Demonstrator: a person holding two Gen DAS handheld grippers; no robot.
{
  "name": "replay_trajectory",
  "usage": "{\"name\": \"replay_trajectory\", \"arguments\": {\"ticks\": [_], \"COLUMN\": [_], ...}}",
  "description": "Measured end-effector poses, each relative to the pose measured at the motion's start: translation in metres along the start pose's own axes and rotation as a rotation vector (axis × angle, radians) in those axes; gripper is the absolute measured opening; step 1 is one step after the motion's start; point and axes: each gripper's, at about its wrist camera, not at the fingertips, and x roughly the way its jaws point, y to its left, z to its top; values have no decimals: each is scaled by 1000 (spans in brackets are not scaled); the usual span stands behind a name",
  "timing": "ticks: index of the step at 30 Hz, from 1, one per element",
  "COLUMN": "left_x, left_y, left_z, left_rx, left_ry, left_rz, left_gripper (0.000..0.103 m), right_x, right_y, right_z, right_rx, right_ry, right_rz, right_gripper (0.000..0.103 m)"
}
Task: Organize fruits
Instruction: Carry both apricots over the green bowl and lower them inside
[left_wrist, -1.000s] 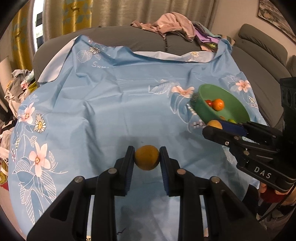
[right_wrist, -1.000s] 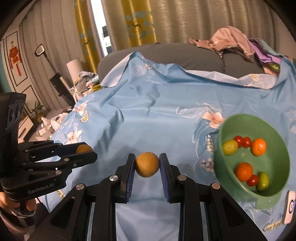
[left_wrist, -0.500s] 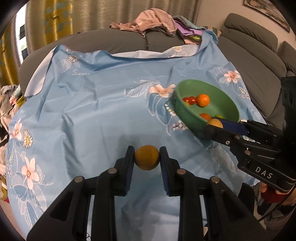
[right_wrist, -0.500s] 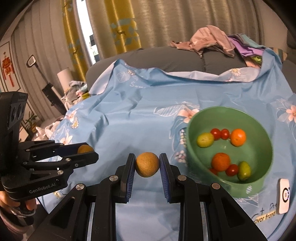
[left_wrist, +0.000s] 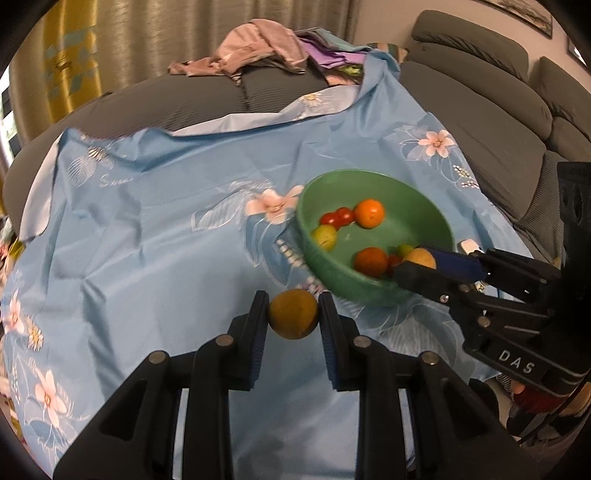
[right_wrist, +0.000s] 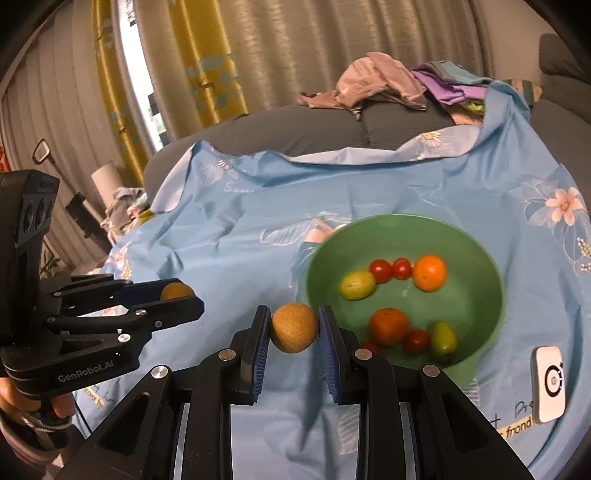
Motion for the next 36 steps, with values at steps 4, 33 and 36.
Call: {"name": "replay_trajectory", "arguments": {"ticks": [4,33,36], "left_x": [10,78,84], "left_y": [-12,-57,-58], "left_z": [11,49,50], "left_rx": [32,144,147], "left_ry": [5,73,82], "left_rz": [-23,-85,-84], "left_gripper": [27,27,27], "right_x": [-1,7,10], "right_y": [-13,-76,-79], "right_z": [1,2,2], "right_rx": [24,125,130], "right_ry": [-9,-13,-9], "right_rz": [-16,-93,-94], "right_gripper": [28,28,28]}}
